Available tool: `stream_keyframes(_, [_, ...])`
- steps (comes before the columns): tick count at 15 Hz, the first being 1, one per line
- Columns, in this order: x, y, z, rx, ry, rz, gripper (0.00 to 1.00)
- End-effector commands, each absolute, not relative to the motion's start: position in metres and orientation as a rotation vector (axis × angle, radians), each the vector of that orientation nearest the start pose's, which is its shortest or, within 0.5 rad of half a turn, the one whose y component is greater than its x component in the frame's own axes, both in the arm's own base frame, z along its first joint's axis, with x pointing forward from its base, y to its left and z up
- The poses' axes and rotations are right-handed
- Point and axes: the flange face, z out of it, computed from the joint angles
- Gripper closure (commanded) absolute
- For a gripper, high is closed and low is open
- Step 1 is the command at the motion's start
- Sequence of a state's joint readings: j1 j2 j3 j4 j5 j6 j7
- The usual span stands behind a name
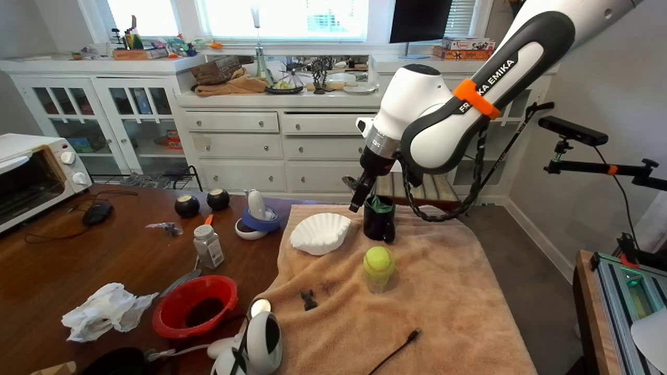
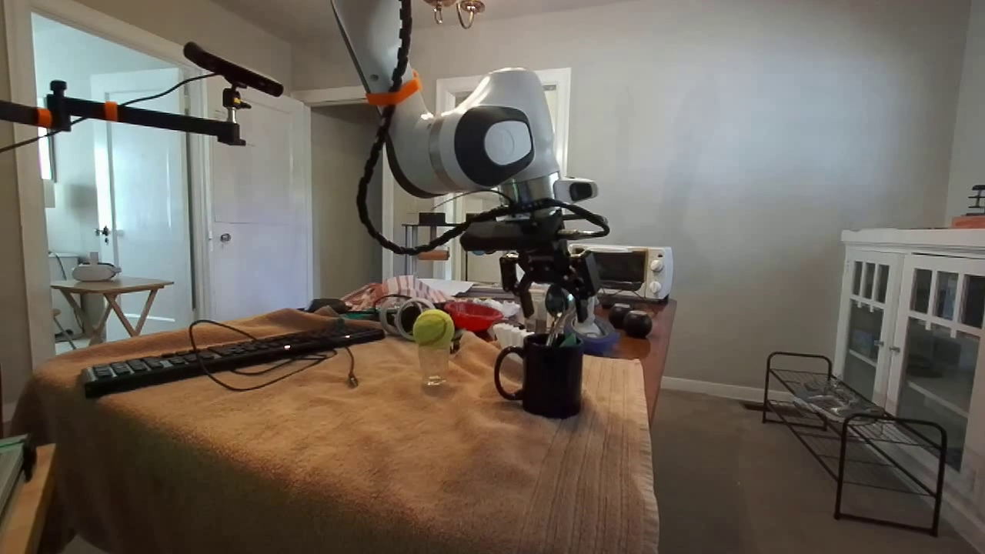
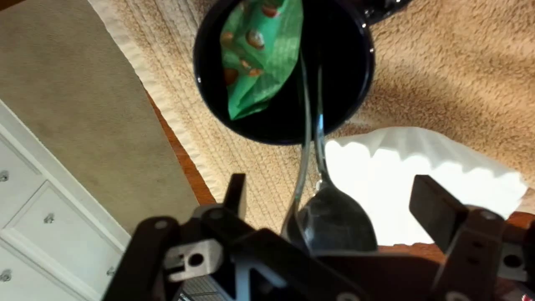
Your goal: Remove the silver spoons from the black mug, put them on the table, remove the green packet from the black mug and put it on the white cupcake holder
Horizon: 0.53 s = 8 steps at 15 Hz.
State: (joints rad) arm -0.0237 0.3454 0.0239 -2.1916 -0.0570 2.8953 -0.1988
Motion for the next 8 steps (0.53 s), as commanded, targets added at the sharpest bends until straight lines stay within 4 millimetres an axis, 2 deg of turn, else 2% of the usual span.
stream_keyframes(1, [0.581,0.004,0.263,-3.127,-0.32,-0.622,0.0])
stream_keyframes(5, [0.571,0.003,0.26,-3.127,-0.251,-0.615,0.0])
stream_keyframes(8, [0.566,0.006,0.257,-3.128,-0.275,-0.64,0.0])
